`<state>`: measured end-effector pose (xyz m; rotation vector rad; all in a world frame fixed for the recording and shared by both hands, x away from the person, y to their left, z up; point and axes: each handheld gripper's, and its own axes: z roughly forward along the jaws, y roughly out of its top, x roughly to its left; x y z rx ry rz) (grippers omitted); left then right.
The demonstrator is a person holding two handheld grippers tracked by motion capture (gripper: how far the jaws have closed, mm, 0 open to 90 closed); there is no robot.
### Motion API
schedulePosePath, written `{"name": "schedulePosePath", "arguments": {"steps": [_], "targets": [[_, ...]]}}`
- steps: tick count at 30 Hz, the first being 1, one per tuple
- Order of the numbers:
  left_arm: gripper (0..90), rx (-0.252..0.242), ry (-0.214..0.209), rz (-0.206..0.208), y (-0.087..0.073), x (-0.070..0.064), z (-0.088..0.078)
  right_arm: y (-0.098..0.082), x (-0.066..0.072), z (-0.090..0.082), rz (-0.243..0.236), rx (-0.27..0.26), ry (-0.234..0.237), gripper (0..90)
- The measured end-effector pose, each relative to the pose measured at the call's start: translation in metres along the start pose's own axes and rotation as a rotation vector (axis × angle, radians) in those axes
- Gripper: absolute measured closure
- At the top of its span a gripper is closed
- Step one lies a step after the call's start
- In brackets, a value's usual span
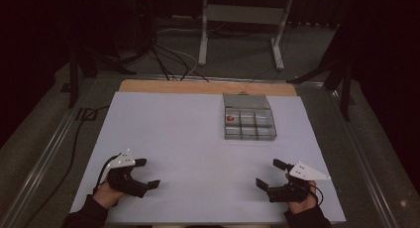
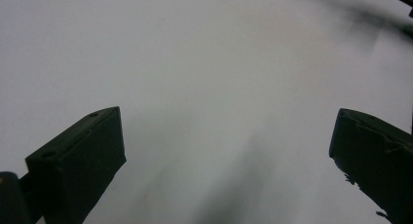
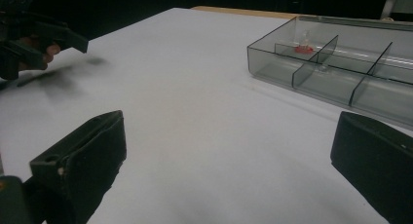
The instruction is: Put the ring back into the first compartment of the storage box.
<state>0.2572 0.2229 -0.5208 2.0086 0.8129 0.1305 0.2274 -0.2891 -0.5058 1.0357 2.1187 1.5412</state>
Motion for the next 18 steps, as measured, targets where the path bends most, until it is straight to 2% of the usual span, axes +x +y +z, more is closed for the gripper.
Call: {"name": "schedulePosePath", "arguments": {"steps": [7, 18], "targets": [[0.5, -0.007, 0.014, -0.006, -0.013, -0.002, -0.009, 0.000, 0.000, 0.000, -0.004, 0.002, 0.005, 0.0], [0.5, -0.041, -0.001, -0.022, -0.013, 0.002, -0.012, 0.000, 0.000, 0.002, -0.007, 0.011, 0.007, 0.0]]}}
